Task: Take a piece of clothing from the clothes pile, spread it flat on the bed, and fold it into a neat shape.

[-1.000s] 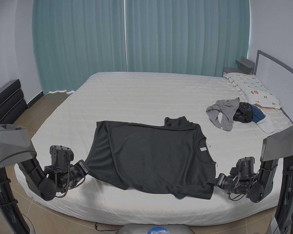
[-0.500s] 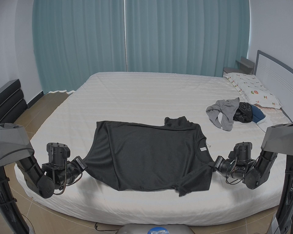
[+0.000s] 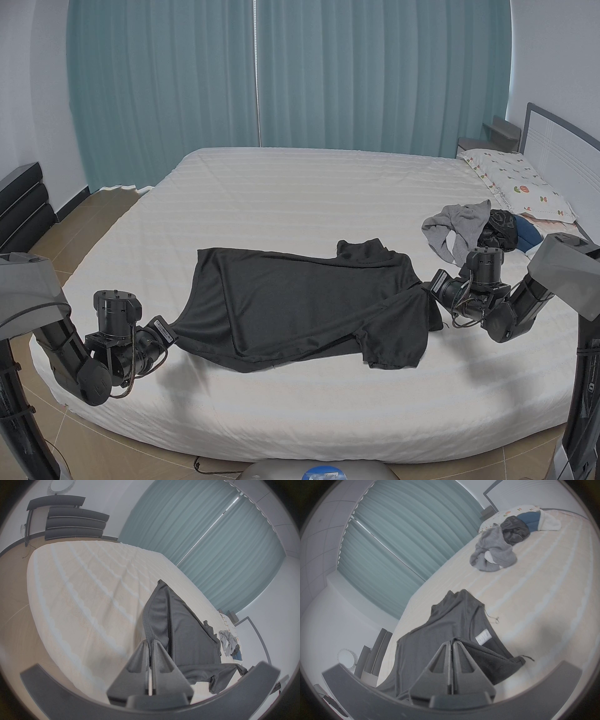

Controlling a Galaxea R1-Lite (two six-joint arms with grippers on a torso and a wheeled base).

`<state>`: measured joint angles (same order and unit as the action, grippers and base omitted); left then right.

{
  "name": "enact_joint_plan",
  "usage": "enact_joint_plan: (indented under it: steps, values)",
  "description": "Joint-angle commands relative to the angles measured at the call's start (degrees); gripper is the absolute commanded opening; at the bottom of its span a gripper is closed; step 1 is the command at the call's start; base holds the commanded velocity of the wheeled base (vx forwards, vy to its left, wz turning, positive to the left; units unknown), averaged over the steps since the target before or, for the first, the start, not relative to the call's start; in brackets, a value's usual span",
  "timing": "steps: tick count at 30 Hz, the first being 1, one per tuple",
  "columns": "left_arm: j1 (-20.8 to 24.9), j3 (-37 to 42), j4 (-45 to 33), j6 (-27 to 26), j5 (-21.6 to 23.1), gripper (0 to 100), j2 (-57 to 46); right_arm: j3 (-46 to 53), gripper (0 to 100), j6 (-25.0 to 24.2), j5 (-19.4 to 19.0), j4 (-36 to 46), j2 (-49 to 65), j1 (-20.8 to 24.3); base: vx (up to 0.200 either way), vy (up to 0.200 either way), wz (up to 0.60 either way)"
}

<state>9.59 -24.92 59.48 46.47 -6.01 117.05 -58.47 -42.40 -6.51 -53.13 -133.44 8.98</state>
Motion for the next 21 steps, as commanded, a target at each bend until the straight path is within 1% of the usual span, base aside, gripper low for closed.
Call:
enact_joint_plan:
  steps: [1,3,4,8,12,16,21]
  values:
    - [0.0,-0.1,0.1,0.0,0.0,0,1.3,-4.7,0,0.1,0.1,0.1,-6.1,0.5,0.0,0.0,0.0]
    - [0.0,-0.1,0.1,0.0,0.0,0,1.4,-5.5,0,0.2,0.2,0.0,-7.4,0.6,0.0,0.0,0.0]
    - [0.0,-0.1,0.1,0.0,0.0,0,1.5,-6.0,100,0.3,0.2,0.0,-7.9,0.6,0.0,0.0,0.0]
    - [0.1,-0.1,0.1,0.0,0.0,0,1.9,-6.6,100,1.2,0.2,-2.0,-10.0,0.2,0.0,0.0,0.0]
    - [0.1,-0.1,0.1,0.0,0.0,0,1.8,-4.4,100,1.4,-0.3,-4.0,-7.8,-1.2,0.0,0.0,0.0]
    - [0.1,0.0,0.1,0.0,0.0,0,1.7,0.9,100,1.4,-2.3,-3.9,-1.6,-2.3,0.0,0.0,0.0]
    - [0.2,0.3,0.1,0.1,0.0,0,1.2,12.0,100,1.4,-6.3,-3.4,4.3,-1.3,0.0,0.0,0.0]
